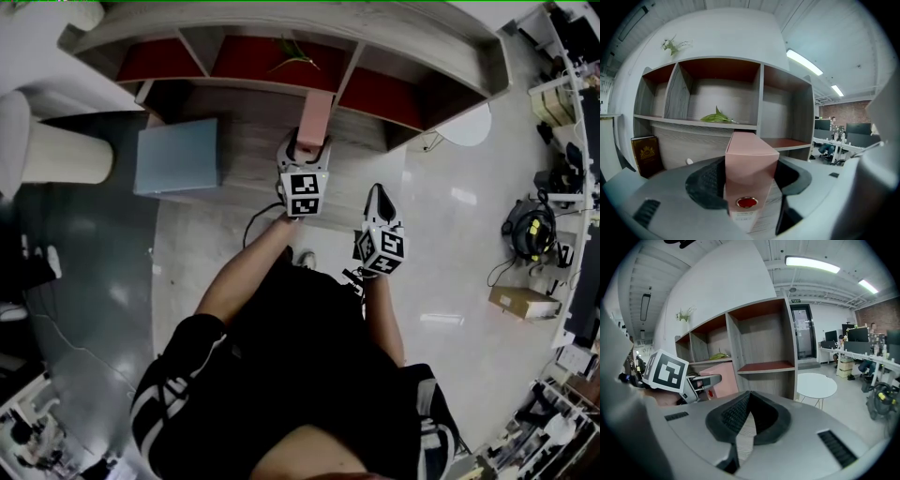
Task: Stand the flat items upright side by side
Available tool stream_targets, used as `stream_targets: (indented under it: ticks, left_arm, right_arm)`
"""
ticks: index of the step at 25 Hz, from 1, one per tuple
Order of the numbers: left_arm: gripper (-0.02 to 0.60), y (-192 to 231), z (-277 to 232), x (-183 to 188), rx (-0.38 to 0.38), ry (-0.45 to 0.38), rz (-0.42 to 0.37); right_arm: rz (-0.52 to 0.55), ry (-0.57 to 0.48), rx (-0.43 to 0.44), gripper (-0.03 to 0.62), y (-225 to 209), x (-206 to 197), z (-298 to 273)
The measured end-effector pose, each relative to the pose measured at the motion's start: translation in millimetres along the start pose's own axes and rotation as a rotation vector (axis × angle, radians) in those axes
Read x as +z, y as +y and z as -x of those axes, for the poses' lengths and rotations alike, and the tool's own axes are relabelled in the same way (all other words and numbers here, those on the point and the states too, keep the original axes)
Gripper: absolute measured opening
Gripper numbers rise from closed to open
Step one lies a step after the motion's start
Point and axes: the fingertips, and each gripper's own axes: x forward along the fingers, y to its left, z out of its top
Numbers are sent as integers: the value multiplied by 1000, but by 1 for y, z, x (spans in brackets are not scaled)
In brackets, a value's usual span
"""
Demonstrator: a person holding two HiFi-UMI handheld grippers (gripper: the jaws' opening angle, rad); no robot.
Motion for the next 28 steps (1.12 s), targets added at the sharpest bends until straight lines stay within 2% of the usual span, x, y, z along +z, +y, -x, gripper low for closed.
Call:
stream_targets:
  ticks: [14,24,26,28]
  left_arm:
    - [322,-5,6,-3,-57,-15,40]
    - [322,3,77,2,-28,-64,44]
    - [287,4,100,6,-20,-91,38]
    - [164,4,124,10,-7,-113,27]
  right_arm:
    - [-16,-25,11,26,-4,0,9]
    - [-1,-56,81,26,15,-2,39]
    - [4,-61,98,25,19,-4,48]
    - [5,-63,115,26,22,-6,57]
